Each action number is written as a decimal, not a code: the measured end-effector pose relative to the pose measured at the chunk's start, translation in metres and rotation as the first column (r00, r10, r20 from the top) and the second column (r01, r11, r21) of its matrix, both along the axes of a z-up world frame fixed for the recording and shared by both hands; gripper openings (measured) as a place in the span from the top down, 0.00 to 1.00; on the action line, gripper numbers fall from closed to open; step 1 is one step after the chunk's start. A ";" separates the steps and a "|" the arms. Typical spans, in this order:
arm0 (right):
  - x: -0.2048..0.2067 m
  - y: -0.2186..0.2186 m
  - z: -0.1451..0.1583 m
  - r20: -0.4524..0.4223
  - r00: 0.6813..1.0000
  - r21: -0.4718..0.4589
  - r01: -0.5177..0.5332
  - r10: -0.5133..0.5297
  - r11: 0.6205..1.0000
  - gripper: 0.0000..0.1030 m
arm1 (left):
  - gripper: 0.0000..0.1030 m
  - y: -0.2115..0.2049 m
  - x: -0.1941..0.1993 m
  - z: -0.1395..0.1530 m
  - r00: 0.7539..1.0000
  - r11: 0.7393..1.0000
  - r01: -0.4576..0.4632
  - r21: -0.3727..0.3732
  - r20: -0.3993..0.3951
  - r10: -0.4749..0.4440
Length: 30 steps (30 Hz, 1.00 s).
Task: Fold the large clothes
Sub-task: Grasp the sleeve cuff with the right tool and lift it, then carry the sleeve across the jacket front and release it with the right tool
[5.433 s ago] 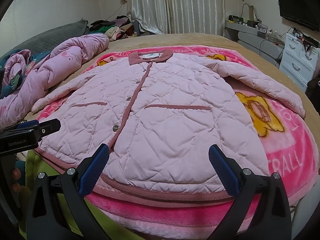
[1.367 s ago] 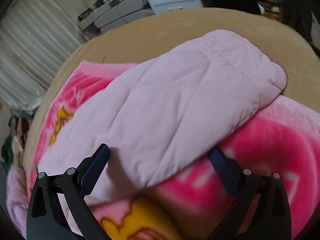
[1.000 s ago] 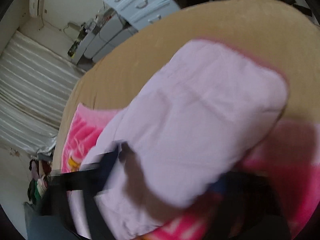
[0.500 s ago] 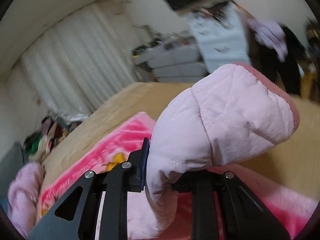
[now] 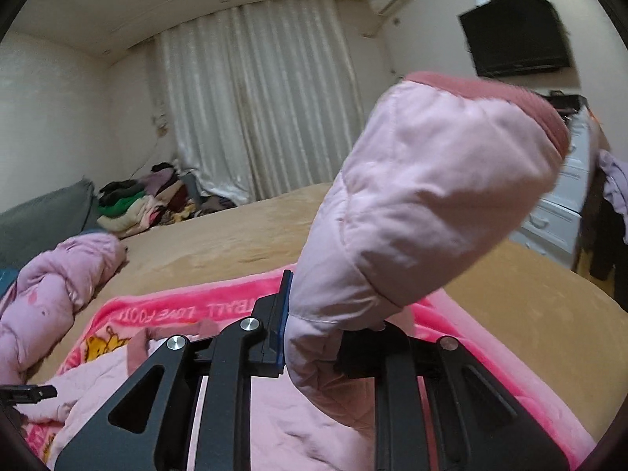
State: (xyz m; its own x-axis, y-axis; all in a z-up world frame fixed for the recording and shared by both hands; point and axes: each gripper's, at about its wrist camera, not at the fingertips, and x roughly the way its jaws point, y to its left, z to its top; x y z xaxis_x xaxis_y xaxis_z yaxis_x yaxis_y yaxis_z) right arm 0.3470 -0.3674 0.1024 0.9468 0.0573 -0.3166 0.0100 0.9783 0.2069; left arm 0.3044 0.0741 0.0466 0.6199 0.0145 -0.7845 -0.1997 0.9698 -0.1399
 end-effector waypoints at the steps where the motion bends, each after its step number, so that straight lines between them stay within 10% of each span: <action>1: 0.002 0.006 0.001 -0.001 1.000 -0.007 -0.007 0.007 1.000 0.82 | 0.09 0.002 -0.001 0.001 1.000 1.000 -0.005 0.002 0.006 0.005; 17: 0.014 0.141 -0.022 -0.050 0.976 -0.090 -0.216 0.213 0.972 0.82 | 0.09 0.050 -0.023 -0.007 0.995 0.990 -0.042 -0.133 0.081 0.053; 30: 0.017 0.241 -0.068 -0.138 0.931 -0.150 -0.356 0.337 0.922 0.82 | 0.09 0.072 -0.036 -0.034 0.987 0.931 0.041 -0.363 0.157 0.018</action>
